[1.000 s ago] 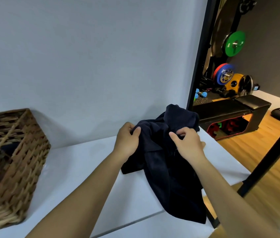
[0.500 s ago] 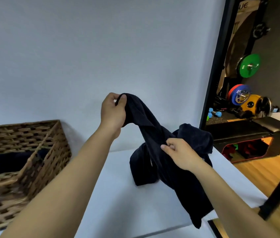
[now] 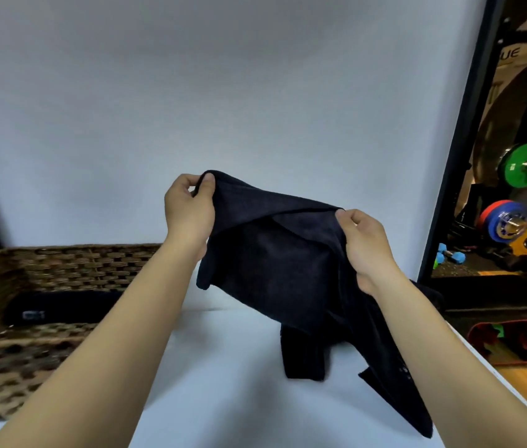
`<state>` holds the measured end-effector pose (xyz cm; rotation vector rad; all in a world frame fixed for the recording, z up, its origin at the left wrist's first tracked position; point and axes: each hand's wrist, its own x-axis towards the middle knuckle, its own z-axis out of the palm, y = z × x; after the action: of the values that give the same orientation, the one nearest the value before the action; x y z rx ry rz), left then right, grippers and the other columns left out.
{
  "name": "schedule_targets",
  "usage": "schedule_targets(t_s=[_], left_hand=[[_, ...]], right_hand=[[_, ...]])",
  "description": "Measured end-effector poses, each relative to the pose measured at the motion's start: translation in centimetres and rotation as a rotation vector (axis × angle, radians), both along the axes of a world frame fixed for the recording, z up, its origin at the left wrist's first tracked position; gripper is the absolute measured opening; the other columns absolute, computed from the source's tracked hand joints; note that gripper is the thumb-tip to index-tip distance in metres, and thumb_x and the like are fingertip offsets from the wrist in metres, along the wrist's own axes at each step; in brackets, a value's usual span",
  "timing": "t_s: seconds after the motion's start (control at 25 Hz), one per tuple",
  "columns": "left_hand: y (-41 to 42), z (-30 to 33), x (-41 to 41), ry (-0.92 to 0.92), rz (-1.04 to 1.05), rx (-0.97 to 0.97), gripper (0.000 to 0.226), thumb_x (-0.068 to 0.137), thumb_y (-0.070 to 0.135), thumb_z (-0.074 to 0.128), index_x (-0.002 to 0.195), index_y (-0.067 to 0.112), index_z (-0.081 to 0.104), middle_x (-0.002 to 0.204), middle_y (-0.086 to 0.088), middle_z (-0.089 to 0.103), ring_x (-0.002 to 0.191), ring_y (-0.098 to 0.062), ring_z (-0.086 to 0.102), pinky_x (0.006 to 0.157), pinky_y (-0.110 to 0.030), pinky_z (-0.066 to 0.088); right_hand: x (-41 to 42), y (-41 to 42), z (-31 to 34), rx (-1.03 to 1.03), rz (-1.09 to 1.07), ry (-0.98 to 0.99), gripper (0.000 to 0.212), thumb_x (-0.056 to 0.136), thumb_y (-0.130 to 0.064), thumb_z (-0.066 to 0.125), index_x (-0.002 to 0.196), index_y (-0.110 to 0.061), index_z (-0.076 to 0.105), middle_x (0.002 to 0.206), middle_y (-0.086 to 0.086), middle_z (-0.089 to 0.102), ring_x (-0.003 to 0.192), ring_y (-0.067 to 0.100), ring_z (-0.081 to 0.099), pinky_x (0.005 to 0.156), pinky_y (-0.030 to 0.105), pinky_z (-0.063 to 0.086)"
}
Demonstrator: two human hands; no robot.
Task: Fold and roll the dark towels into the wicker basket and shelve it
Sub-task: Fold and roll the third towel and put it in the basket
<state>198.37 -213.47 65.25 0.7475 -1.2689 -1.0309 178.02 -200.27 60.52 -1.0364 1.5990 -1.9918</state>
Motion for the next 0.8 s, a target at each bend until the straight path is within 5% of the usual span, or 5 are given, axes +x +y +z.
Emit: schedule_targets(t_s=[0.28,0.44,0.64,0.72,0.8], left_hand=[[-0.8,-1.4,4.4,0.058,0.112,0.081,0.016,0.099,0.034,0.059,0.087,0.025,0.061,0.105,-0.005,0.068,0.092,-0.02,0.064,0.084,-0.04,0.055],[1.0,-4.8,5.6,-0.034,0.131,0.023,0.007,0.102,0.029,0.056,0.106,0.023,0.058,0.103,0.006,0.067,0.096,-0.013,0.065,0.083,-0.028,0.052],[4.6,-17.6,5.4,-0.788,-0.32,-0.064,0.078,0.089,0.052,0.069,0.153,0.038,0.027,0.16,0.011,0.026,0.147,-0.008,0.023,0.119,-0.027,0.022],[5.5,-22.3,4.7,-1.232,-0.415,-0.152,0.082,0.08,0.067,0.067,0.151,0.046,0.03,0.162,0.012,0.024,0.148,-0.016,0.02,0.121,-0.046,0.02],[5.9,-24.1,3.7,-1.401,-0.364,-0.251,0.061,0.084,0.065,0.065,0.137,0.044,0.046,0.141,0.012,0.045,0.131,-0.02,0.037,0.11,-0.047,0.034]], right_hand=[[4.1,-1.3,0.9,-0.088,0.042,0.009,0.021,0.102,-0.027,0.057,0.086,-0.018,0.066,0.082,0.001,0.072,0.076,0.015,0.065,0.071,0.03,0.054],[6.6,-2.2,-0.4,-0.075,0.092,0.248,0.019,0.101,-0.029,0.057,0.087,-0.017,0.062,0.078,0.021,0.065,0.067,0.018,0.055,0.064,0.029,0.045],[7.1,-1.9,-12.2,0.506,0.362,0.625,0.015,0.098,-0.037,0.06,0.1,-0.023,0.065,0.083,-0.012,0.066,0.073,0.001,0.06,0.077,0.028,0.049],[6.3,0.2,-15.8,0.706,0.426,0.892,0.028,0.097,-0.046,0.058,0.119,-0.029,0.061,0.107,-0.015,0.063,0.1,0.007,0.057,0.098,0.034,0.043],[5.5,2.2,-17.1,0.804,0.389,1.118,0.043,0.096,-0.053,0.054,0.134,-0.033,0.051,0.12,-0.013,0.054,0.115,0.013,0.045,0.107,0.036,0.031]])
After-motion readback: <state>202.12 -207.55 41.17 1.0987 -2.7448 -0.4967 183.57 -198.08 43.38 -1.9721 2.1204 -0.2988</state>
